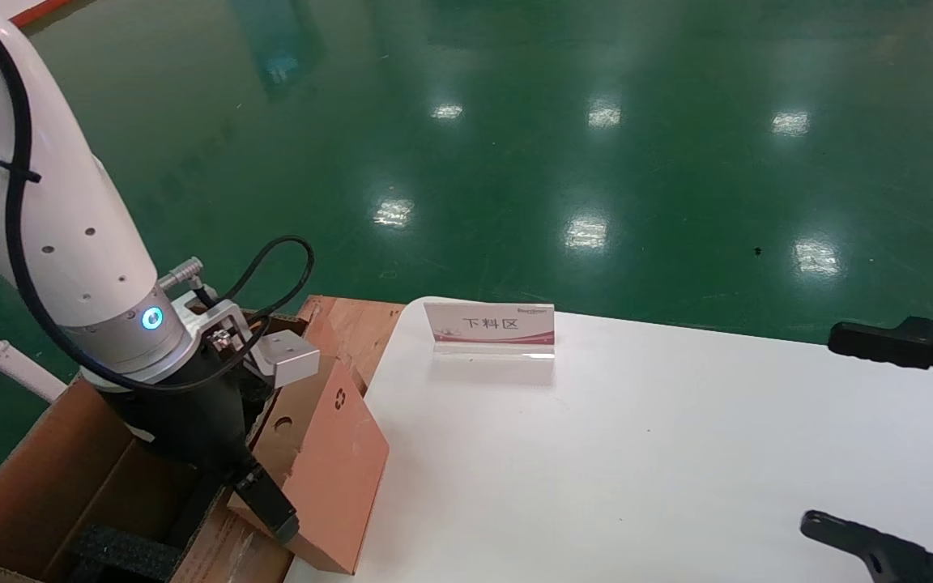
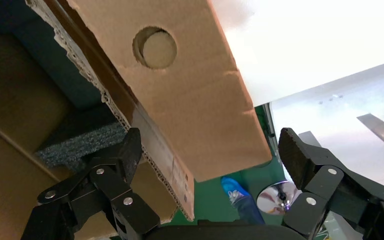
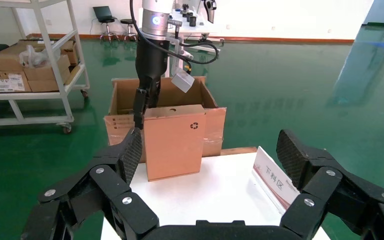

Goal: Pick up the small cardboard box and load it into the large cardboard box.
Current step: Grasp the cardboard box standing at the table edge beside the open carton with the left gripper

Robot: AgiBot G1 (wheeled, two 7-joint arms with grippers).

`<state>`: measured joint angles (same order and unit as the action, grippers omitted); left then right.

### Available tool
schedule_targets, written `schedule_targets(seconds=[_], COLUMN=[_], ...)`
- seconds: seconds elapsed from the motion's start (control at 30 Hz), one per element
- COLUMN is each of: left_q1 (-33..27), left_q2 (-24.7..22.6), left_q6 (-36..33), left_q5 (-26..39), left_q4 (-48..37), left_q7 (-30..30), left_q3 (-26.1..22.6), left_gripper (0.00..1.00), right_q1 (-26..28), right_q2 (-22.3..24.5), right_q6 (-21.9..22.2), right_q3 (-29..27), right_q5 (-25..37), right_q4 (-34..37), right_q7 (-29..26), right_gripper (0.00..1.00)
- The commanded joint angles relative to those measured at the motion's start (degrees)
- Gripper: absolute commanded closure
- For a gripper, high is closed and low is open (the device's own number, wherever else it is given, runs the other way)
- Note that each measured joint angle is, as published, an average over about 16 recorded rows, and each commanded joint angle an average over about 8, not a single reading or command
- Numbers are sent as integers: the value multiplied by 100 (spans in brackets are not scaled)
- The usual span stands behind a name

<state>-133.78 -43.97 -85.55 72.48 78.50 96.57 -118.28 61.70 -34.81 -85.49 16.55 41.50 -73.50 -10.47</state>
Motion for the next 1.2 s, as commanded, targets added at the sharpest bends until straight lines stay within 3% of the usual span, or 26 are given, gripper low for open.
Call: schedule_targets(seconds=[0.03, 0.63, 0.67, 0.9, 0.93, 1.2], left_q1=[-2, 243, 251, 266, 265, 252], left_q2=[6, -151, -158, -167, -165, -152], left_q6=[45, 592, 601, 617, 614, 594], left_q5=[-10, 242, 245, 250, 250, 247], left_q4=[0, 0, -1, -2, -2, -2], left_q7=[15, 212, 212, 212, 212, 209], left_q3=[-21, -66, -68, -71, -70, -66], left_gripper=[0, 0, 0, 87, 100, 100], right_q1=[0, 0, 0, 0, 0, 0], right_q2=[0, 3, 3, 4, 4, 4], right_q6=[0, 4, 4, 6, 6, 5], right_q3=[1, 6, 6, 7, 7, 7], right_q5=[-1, -5, -5, -6, -6, -6], right_q4=[0, 1, 1, 1, 1, 1], right_q7=[0, 4, 4, 4, 4, 4], right_gripper=[0, 0, 9, 97, 100, 100])
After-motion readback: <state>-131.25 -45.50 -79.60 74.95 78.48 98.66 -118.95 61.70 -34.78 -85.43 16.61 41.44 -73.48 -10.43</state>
